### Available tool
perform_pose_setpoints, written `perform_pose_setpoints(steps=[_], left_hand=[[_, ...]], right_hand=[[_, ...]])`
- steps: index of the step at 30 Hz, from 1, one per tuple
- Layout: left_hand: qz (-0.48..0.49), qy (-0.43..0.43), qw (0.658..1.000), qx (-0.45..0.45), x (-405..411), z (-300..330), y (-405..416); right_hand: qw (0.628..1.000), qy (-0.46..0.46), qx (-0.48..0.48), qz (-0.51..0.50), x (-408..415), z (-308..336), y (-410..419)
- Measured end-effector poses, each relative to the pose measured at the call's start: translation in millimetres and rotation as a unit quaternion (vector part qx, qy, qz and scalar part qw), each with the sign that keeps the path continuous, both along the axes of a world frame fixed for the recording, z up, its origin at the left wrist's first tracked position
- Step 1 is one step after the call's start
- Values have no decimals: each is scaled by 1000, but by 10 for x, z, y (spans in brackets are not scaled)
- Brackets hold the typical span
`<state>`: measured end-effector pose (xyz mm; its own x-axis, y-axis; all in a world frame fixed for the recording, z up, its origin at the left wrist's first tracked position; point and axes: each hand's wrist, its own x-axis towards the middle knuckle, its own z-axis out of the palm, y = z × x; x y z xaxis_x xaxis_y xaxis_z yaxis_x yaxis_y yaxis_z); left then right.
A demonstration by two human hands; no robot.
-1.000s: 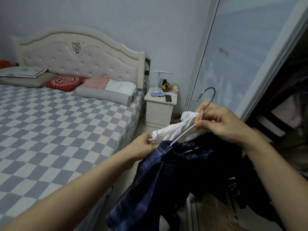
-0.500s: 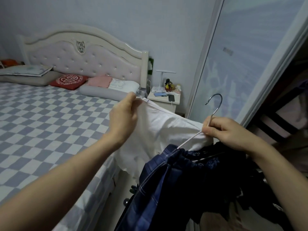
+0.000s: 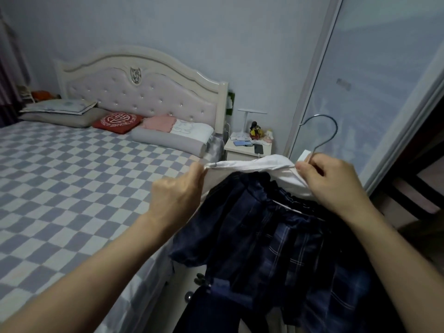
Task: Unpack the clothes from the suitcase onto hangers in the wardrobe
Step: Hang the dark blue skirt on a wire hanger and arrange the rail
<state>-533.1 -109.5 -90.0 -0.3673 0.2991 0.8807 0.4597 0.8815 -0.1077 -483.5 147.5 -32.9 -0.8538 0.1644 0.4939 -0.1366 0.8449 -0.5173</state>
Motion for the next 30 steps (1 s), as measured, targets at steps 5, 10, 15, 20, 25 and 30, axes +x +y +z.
perform_pose_setpoints(steps=[5, 10, 15, 20, 25, 30], left_hand=[[-79, -220, 951, 204, 575, 79, 543], [-309, -317, 897, -6, 805, -239, 811], [-167, -220, 866, 416, 103, -98, 174], [-230, -541, 643, 491, -200, 73, 56], [-239, -378, 621, 644, -471, 473, -158], [-212, -447, 527, 691, -375, 27, -177]], right_hand=[[998, 50, -48, -13, -17, -44, -81], [977, 72, -198, 35, -60, -51, 32], [941, 113, -302, 104, 2, -90, 292], [933, 81, -319, 145, -22, -149, 313], [949, 48, -252, 182, -38, -186, 310], [948, 71, -278, 136, -91, -277, 391]])
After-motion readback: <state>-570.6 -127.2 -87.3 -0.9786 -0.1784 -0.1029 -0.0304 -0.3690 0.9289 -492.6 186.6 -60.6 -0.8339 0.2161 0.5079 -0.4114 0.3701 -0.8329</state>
